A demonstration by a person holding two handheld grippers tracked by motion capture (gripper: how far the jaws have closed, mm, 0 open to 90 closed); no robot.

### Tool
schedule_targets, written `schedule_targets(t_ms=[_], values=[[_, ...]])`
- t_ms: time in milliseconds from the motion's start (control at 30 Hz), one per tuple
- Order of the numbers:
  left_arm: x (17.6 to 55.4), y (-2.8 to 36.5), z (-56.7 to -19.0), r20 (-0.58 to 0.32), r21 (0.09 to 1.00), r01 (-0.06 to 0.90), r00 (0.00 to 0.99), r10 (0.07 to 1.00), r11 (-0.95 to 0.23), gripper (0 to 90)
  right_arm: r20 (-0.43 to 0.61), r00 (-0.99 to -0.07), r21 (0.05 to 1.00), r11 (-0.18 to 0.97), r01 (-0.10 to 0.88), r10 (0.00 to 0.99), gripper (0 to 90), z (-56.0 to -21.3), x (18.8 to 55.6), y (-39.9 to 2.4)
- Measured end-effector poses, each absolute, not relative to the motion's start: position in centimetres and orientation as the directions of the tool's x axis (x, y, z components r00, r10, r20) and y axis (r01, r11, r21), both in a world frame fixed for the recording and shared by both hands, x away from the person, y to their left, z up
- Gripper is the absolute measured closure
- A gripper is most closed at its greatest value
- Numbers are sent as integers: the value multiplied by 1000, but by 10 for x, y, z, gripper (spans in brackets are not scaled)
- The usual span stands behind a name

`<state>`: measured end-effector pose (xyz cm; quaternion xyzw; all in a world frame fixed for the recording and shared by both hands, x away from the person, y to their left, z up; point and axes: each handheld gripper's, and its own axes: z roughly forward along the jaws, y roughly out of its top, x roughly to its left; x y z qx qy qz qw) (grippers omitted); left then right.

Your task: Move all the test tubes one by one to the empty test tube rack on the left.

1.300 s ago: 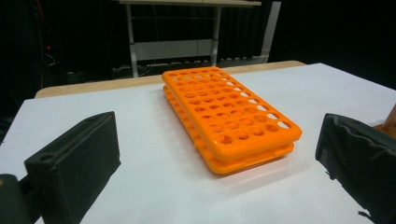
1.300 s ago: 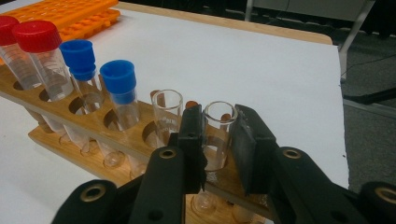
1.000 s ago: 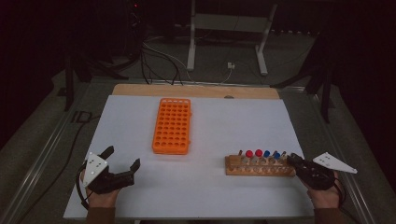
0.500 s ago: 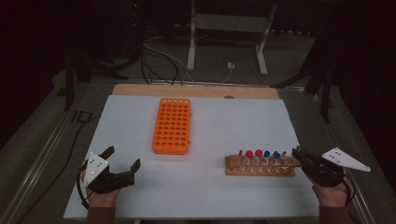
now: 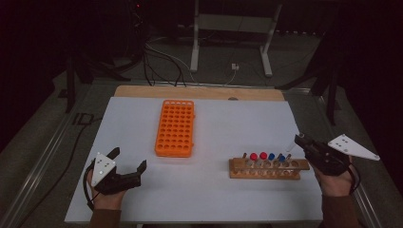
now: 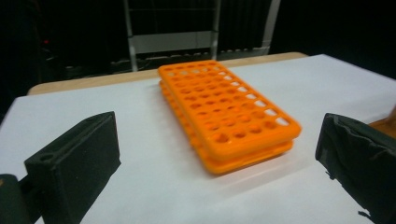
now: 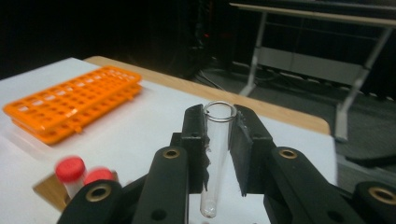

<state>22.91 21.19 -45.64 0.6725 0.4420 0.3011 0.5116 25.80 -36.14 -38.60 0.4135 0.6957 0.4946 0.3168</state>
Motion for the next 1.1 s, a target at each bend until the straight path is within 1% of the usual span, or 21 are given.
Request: schedule_targets(t_ms=[233, 300, 433, 600, 667, 833, 933, 1033, 1100], values=[[237, 190, -442, 10, 957, 250, 472, 881, -144, 5, -25, -517, 959, 166, 229, 855, 764, -380, 272, -329], [243, 184, -441, 36, 946, 266, 477, 878, -183, 10, -27, -534, 959, 173, 226, 845, 764, -379, 277, -320], [255, 172, -435, 19, 947, 266, 517, 856, -181, 10, -11, -563, 960, 167, 226, 827, 764, -378, 286, -307], [270, 149, -425, 28, 948, 249, 552, 833, -197, 11, 3, -599, 961, 163, 222, 801, 764, -377, 292, -289], [276, 140, -421, 10, 956, 232, 578, 816, -177, 31, 3, -612, 961, 168, 222, 791, 764, -378, 294, -281], [294, 115, -415, 6, 962, 214, 608, 794, -172, 35, 16, -637, 960, 167, 226, 771, 764, -379, 299, -267], [299, 99, -414, -7, 959, 223, 632, 775, -174, 35, 24, -651, 959, 167, 230, 758, 764, -379, 300, -259], [301, 79, -416, -7, 954, 228, 667, 745, -196, 67, 32, -668, 955, 174, 240, 744, 764, -380, 301, -248], [301, 67, -419, -7, 949, 232, 691, 723, -213, 72, 29, -681, 953, 185, 240, 732, 763, -381, 301, -240]])
